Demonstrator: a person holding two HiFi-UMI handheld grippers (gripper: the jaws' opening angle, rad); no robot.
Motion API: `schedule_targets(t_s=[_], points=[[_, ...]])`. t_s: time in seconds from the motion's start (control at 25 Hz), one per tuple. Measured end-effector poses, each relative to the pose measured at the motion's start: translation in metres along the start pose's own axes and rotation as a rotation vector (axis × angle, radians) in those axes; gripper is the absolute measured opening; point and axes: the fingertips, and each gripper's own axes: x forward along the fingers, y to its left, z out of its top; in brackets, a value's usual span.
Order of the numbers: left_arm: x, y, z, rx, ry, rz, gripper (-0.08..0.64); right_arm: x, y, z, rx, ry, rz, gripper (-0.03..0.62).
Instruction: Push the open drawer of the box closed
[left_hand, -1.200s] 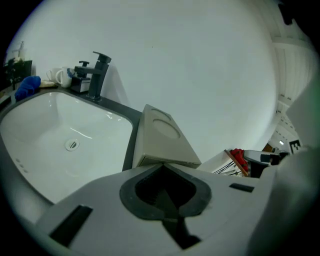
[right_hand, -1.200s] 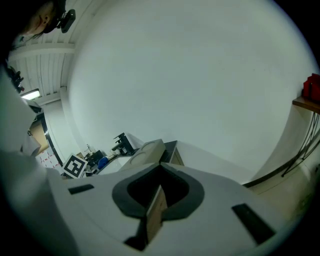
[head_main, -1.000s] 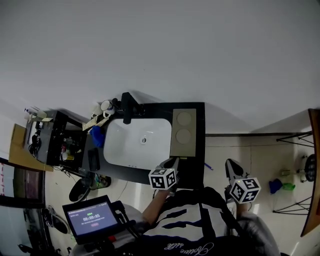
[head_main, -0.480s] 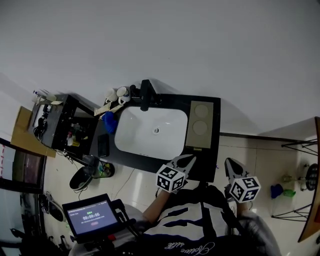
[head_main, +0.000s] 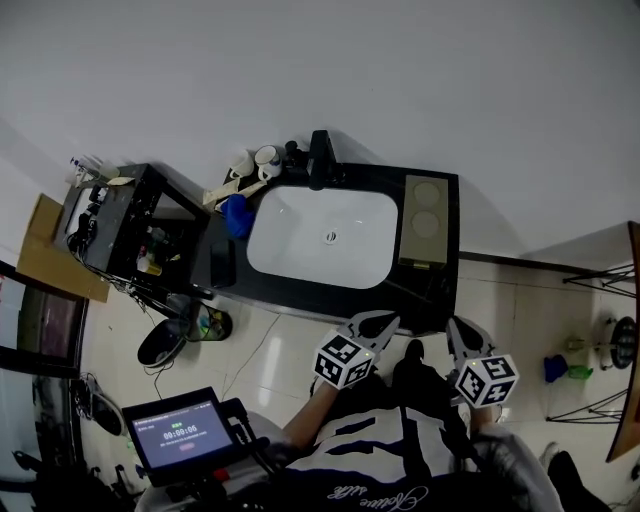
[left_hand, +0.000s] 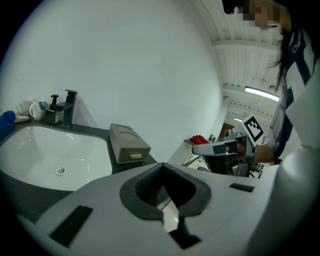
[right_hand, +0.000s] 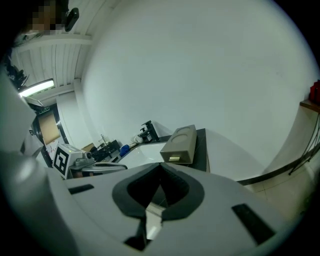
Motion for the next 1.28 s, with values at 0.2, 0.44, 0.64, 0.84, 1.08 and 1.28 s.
schedule_targets(t_s=[0.2, 0.44, 0.64, 0.84, 1.08, 1.28], points=[[-0.037, -0.017, -0.025, 0.008, 0.001, -0.043, 0.002, -0.016, 0.034, -0.031, 0.001, -0.016, -0.027, -0.002], [-0.054, -0.025, -0.047, -0.015, -0.009, -0.066, 0.002, -0.036, 0.052, -0.067, -0.006, 0.014, -0.058, -0.002], [-0.054, -0.028, -0.049, -0.045, -0.034, -0.079, 0.002, -0.041, 0.055, -0.065, -0.006, 0.018, -0.069, -0.002], [-0.072, -0.057, -0.052, -0.038, -0.057, -0.075, 0.002, -0.068, 0.077, -0.069, -0.032, 0.011, -0.043, -0.002], [-0.080, -0.081, -0.055, -0.060, -0.090, -0.024, 0.002, -0.088, 0.083, -0.074, -0.053, 0.001, 0.017, -0.002], [-0.079, -0.119, -0.068, -0.066, -0.075, 0.005, 0.002, -0.119, 0.079, -0.083, -0.061, 0.015, 0.053, -0.002]])
